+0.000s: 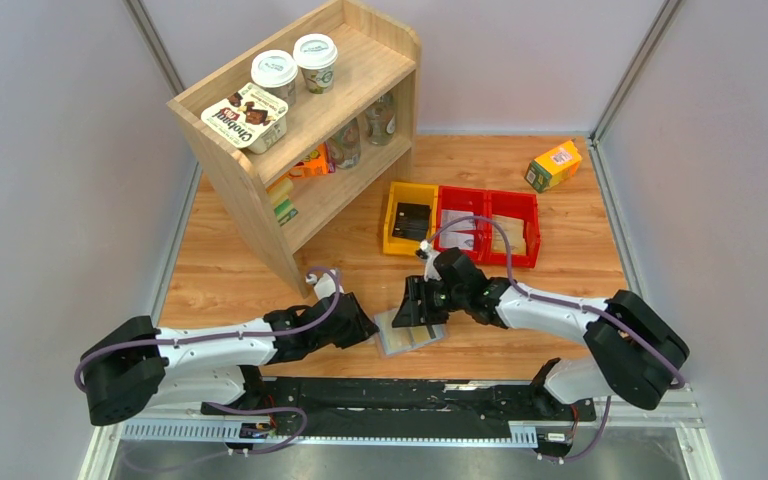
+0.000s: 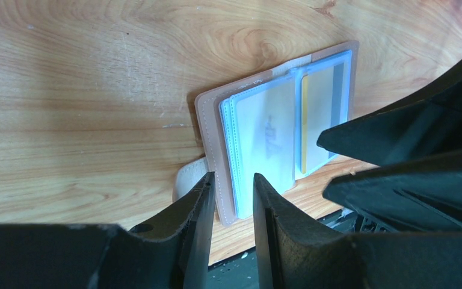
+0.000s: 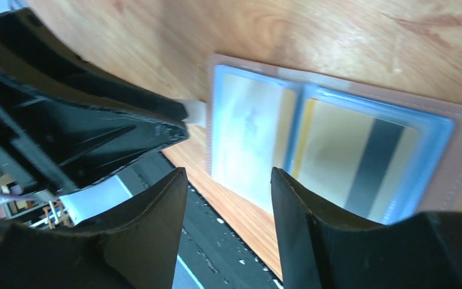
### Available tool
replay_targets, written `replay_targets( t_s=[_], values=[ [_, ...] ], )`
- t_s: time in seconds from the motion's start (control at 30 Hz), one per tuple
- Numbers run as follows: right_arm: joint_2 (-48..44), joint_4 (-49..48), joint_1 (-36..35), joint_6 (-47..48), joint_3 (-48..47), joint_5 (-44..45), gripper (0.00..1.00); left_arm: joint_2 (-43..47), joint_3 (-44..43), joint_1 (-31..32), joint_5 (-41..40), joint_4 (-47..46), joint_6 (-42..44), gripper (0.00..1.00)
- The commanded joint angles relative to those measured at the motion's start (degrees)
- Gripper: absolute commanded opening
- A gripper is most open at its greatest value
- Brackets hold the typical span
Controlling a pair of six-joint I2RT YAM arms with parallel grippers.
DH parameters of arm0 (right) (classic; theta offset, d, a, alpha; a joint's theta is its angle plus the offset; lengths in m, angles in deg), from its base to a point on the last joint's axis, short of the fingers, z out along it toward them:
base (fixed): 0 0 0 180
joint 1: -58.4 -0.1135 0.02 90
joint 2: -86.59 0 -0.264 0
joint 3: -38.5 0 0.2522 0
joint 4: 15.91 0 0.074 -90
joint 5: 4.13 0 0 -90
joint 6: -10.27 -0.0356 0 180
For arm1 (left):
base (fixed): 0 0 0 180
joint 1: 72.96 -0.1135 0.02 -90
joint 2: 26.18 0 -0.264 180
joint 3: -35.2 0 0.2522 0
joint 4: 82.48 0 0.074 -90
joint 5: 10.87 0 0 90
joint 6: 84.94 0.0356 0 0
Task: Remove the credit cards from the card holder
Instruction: Remove the credit card from the card holder.
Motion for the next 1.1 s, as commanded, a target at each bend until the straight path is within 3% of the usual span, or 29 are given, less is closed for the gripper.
replay_targets(
  t_s=[0.0,0.2,0.5,0.87,1.07],
  values=[
    [1.8,2.4,-0.3,2.0,-1.5,4.3,0.54,-0.6,-1.1,-0.1,-0.1,-2.0,0.9,0.38],
    [4.1,2.0,-0.2,2.1,-1.6,5.3,0.49,-4.0,-3.4,-0.1,2.0,-3.7,2.6,0.38],
    [-0.2,3.0,-0.2,1.1,0.1,10.6,0.41,-9.1,-5.5,-0.1,3.5,-5.6,2.6,0.38],
    [5.5,4.0,0.5,-0.9,-0.3,10.4,0.25,-7.3,-6.2,-0.1,1.9,-4.3,1.4,0.37],
    [5.6,3.8,1.3,-1.3,0.2,10.2,0.21,-7.6,-6.8,-0.1,1.1,-4.3,1.5,0.37]
  ],
)
